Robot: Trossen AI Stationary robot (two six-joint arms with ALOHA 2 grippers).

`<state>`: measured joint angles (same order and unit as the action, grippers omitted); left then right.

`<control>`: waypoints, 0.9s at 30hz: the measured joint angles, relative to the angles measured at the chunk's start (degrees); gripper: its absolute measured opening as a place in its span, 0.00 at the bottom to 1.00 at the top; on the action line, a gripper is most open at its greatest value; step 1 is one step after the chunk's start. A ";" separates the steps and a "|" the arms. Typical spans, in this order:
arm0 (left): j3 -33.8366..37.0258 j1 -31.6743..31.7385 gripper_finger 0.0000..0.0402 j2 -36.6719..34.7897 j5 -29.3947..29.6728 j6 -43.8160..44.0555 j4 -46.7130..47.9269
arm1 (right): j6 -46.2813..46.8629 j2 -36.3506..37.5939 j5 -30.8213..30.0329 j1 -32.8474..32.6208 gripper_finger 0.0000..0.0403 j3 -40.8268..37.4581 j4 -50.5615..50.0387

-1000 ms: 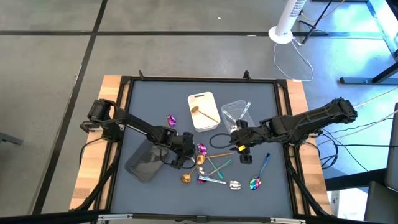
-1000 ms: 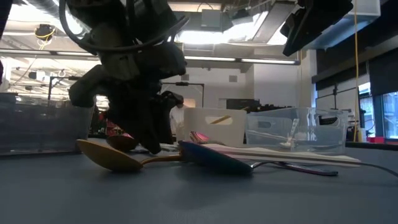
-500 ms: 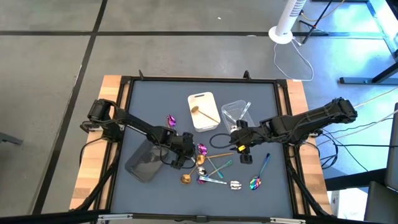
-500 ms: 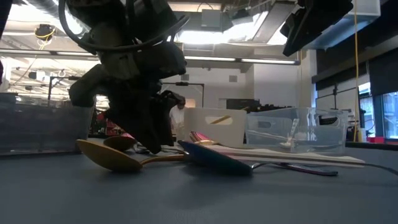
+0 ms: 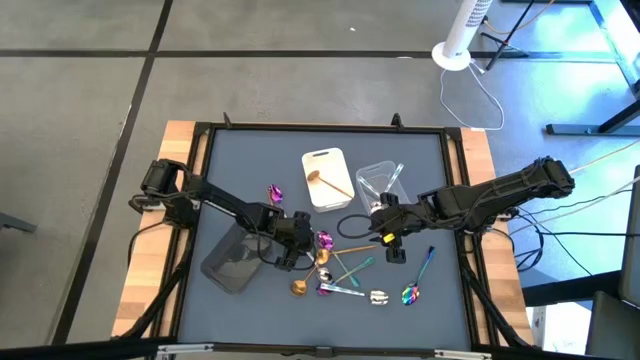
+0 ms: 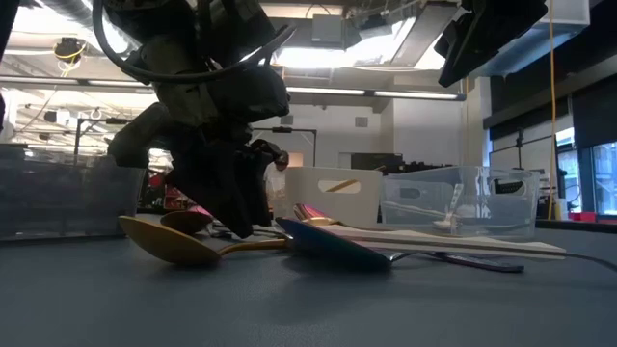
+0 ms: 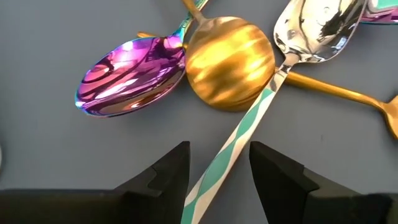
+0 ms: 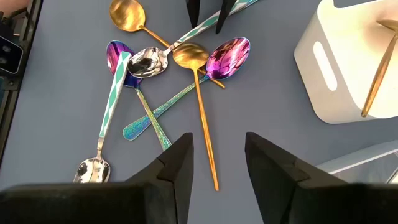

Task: Sort silverware by color (type)
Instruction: Put the green spoon into the transparent bin

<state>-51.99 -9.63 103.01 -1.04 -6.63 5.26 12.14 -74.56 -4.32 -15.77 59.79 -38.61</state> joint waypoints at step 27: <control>-1.91 -0.02 0.08 1.79 -1.44 -0.09 0.87 | -0.04 3.80 0.48 0.02 0.33 0.00 -0.95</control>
<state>-53.90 -9.65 104.81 -2.47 -6.72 6.13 12.10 -70.76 -3.84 -15.75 59.79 -39.56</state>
